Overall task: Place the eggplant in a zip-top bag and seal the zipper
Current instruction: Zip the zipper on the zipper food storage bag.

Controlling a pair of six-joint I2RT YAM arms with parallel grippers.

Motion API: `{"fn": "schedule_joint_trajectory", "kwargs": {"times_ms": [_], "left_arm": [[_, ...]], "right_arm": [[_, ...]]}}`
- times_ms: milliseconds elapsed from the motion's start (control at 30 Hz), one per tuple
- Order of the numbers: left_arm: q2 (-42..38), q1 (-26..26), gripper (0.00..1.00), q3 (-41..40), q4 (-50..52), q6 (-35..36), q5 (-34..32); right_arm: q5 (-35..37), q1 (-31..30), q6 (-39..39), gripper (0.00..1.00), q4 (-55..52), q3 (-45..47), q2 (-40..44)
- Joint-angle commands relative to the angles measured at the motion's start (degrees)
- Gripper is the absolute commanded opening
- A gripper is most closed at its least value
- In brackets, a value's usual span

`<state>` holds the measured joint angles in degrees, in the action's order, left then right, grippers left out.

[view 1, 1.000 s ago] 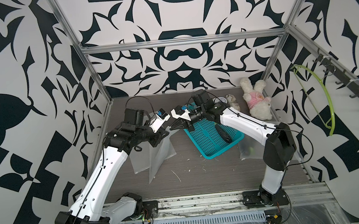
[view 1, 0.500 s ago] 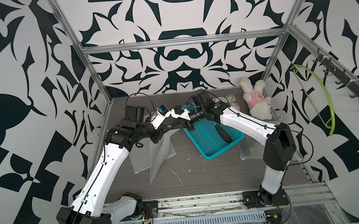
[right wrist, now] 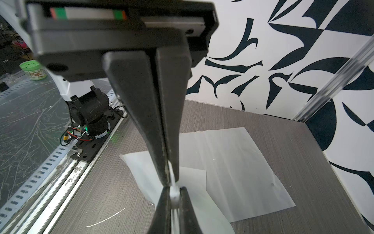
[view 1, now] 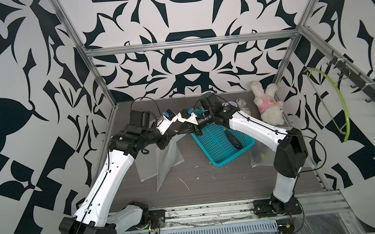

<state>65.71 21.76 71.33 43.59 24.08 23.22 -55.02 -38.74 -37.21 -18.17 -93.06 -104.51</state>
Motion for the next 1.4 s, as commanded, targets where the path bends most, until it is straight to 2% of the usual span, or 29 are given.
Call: {"fn": "schedule_joint_trajectory", "kwargs": {"times_ms": [0,600,1200,1367], "left_arm": [[-2.74,0.04,0.00,-0.04,0.09,0.54,1.74],[-8.29,0.03,0.00,-1.06,0.36,0.53,-1.19],[-11.40,-0.05,0.00,-3.59,-5.45,2.67,-17.76],[-11.59,-2.11,0.00,-3.50,-7.56,2.75,-20.42]], "right_arm": [[4.85,-0.11,0.82,0.07,-0.84,-1.83,-0.37],[6.24,2.18,-0.41,0.07,1.56,-0.37,-0.81],[5.95,8.07,1.91,0.07,1.66,2.87,0.78],[7.13,9.30,1.97,0.07,1.05,4.27,1.28]]}}
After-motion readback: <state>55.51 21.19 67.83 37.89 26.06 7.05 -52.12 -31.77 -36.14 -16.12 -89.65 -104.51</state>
